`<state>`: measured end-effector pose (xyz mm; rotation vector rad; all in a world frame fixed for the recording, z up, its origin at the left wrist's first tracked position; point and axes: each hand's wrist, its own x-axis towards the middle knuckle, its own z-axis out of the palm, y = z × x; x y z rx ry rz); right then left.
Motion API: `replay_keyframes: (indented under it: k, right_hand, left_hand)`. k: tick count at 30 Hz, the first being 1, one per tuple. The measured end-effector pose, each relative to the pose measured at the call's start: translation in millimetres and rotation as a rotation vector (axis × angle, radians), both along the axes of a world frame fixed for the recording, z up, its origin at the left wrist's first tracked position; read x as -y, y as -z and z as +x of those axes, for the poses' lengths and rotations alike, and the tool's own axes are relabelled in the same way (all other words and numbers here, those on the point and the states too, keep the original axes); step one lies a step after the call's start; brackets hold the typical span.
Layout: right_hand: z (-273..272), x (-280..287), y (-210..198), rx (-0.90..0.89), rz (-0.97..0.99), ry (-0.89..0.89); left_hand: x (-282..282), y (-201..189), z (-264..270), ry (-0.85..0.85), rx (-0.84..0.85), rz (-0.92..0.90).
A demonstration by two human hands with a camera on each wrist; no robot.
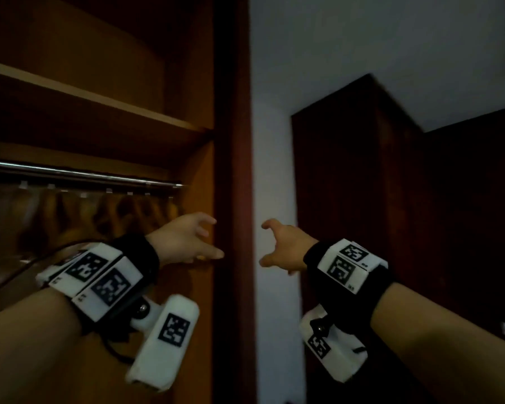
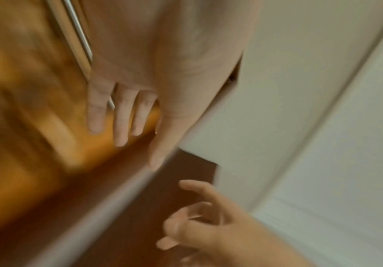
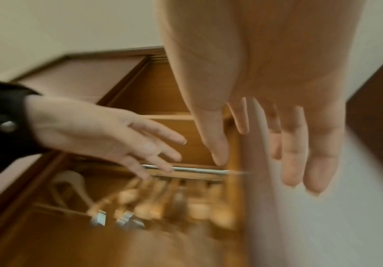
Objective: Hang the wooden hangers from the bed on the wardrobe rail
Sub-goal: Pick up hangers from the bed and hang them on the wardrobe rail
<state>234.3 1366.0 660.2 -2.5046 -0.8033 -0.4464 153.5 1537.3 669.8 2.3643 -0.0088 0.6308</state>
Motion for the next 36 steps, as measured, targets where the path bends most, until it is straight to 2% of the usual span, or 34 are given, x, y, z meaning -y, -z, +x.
replay_keyframes:
  k: [4, 9, 14, 19, 23, 28, 32, 36]
  right_hand:
    - [-22.6, 157.1, 17.0, -0.035, -0.015, 0.26]
    - [-97.0, 374.1, 45.9, -0.1, -0.007, 0.632]
    - [-200.1, 585.0, 96.1, -0.227, -0.109, 1.007]
    - [-292.4, 751.7, 149.3, -0.355, -0.004, 1.314]
    - [-337.7, 852.1, 212.7, -0.504, 0.075, 1.434]
    - [-366.5, 958.7, 291.9, -0.7, 0.035, 1.489]
    - [-359.6, 1050.9, 328.3, -0.759, 0.09, 1.515]
    - [-331.6, 1145.2, 369.1, -0.769, 0.073, 1.483]
  left_hand:
    - [141.4, 17.3, 18.0, 0.276, -0.054, 0.027]
    - [347.6, 51.0, 18.7, 0.614, -0.112, 0.051]
    - [577.4, 116.1, -10.8, 0.93, -0.252, 0.008]
    - [782.2, 201.5, -58.9, 1.182, -0.399, -0.001]
    - [909.3, 268.9, -94.4, 1.325, -0.56, 0.102]
    - [1045.9, 343.8, -115.2, 1.416, -0.676, 0.22]
    - [1148.6, 380.1, -98.6, 1.415, -0.674, 0.243]
    - [1229.5, 420.0, -65.2, 1.309, -0.701, 0.215]
